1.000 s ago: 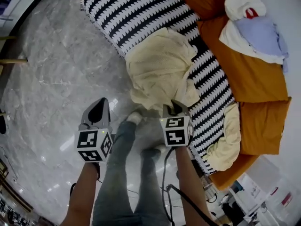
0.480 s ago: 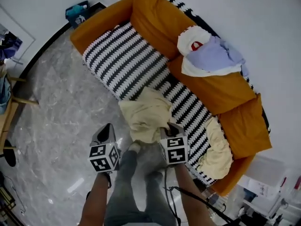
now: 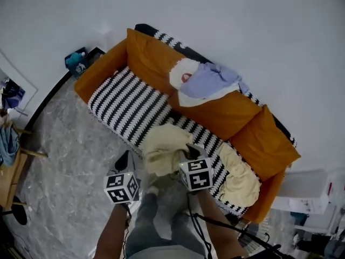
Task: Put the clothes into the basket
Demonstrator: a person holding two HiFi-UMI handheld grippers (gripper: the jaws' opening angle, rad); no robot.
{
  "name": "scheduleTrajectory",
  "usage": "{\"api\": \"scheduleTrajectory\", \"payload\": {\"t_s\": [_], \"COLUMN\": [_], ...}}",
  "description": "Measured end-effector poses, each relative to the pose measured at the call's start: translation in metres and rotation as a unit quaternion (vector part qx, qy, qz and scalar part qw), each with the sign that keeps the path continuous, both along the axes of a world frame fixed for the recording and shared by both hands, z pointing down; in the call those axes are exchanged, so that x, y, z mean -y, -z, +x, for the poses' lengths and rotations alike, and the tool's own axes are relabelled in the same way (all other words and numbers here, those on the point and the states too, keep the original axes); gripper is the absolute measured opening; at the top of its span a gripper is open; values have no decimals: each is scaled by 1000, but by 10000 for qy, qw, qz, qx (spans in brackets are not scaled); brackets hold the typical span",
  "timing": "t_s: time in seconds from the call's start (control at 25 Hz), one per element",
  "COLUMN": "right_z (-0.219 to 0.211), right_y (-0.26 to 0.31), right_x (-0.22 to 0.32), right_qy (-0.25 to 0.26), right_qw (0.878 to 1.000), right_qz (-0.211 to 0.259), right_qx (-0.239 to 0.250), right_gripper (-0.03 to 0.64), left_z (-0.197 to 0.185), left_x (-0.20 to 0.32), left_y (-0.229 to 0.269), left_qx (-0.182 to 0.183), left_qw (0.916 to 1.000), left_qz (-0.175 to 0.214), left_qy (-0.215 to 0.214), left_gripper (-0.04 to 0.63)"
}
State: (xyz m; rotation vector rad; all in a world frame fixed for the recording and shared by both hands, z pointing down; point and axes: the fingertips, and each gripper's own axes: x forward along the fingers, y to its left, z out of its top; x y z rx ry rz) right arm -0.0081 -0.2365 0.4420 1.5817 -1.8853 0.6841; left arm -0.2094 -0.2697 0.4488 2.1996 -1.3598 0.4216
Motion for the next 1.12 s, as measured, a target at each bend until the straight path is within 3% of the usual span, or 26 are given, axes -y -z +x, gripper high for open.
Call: {"api": "scheduleTrajectory", "payload": {"t_s": [0.24, 0.48, 0.76, 1.0, 1.12], "right_z": [40, 73, 112, 147, 166], "right_y": [81, 144, 188, 205, 206], "right_x": [2, -13, -40, -78, -103], "right_qy": [-411, -749, -1144, -1631, -1987], "right_qw": [9968, 9906, 9824, 9739, 9672], "right_qz": [680, 1126, 1461, 1543, 1540], "right_qx": [57, -188, -227, -343, -362], "right_gripper": [54, 54, 54, 54, 54], "left_z": [53, 96, 150, 195, 228], "left_x": [15, 15, 0, -16, -29], "left_y": [77, 147, 206, 211, 211], "left_qx": [-97, -327, -392, -422, -517], "left_qw": [9966, 9912, 9743, 9613, 9508], "left_qz": [670, 1019, 1708, 1807, 1823], "left_qy": [-465, -773, -1414, -2037, -2450], "left_gripper": [-6, -6, -6, -6, -6]}}
